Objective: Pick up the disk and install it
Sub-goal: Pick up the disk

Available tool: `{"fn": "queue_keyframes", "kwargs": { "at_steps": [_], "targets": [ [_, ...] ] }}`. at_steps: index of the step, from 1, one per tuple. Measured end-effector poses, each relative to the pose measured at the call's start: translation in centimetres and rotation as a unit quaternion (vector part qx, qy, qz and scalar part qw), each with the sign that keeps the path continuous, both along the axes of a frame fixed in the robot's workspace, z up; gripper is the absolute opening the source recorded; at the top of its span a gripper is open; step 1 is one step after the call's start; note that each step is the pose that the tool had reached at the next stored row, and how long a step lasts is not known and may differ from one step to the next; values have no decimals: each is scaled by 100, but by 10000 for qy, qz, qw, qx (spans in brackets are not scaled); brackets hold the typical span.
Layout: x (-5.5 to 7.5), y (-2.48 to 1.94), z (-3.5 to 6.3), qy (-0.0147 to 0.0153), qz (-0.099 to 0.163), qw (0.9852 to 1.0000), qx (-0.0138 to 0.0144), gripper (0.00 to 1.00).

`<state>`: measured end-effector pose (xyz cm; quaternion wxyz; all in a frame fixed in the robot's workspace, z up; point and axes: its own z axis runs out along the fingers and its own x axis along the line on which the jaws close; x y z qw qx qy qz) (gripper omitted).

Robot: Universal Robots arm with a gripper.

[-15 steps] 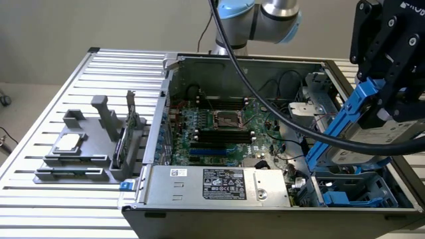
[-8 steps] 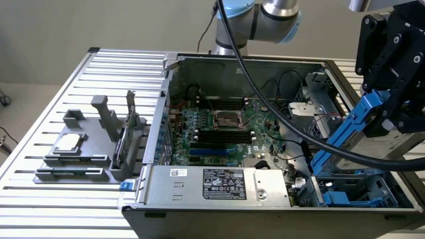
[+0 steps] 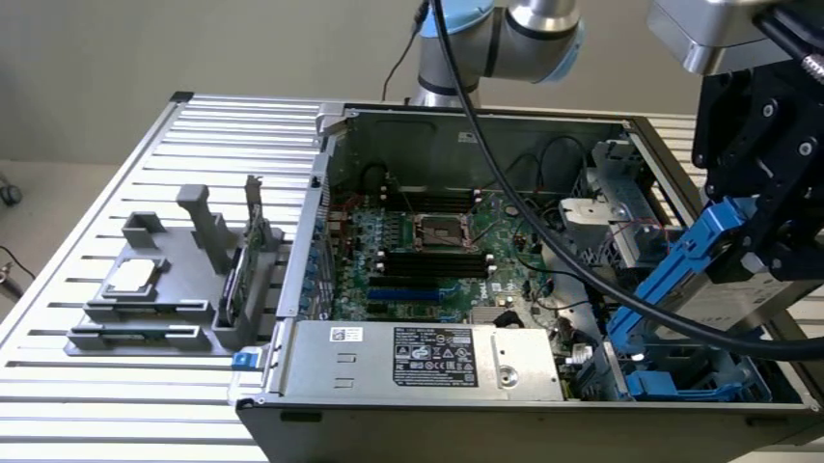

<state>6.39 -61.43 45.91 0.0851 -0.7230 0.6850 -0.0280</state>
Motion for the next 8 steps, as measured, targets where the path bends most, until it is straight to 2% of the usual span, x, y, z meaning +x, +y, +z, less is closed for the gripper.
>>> {"fn": "queue_keyframes", "kwargs": {
  "at_steps": [2,4,8],
  "targets": [
    [29,-5,-22,17,0,10000,3,33],
    [47,-7,-28,47,0,10000,2,33],
    [70,-9,-39,58,0,10000,4,33]
  ]
}}
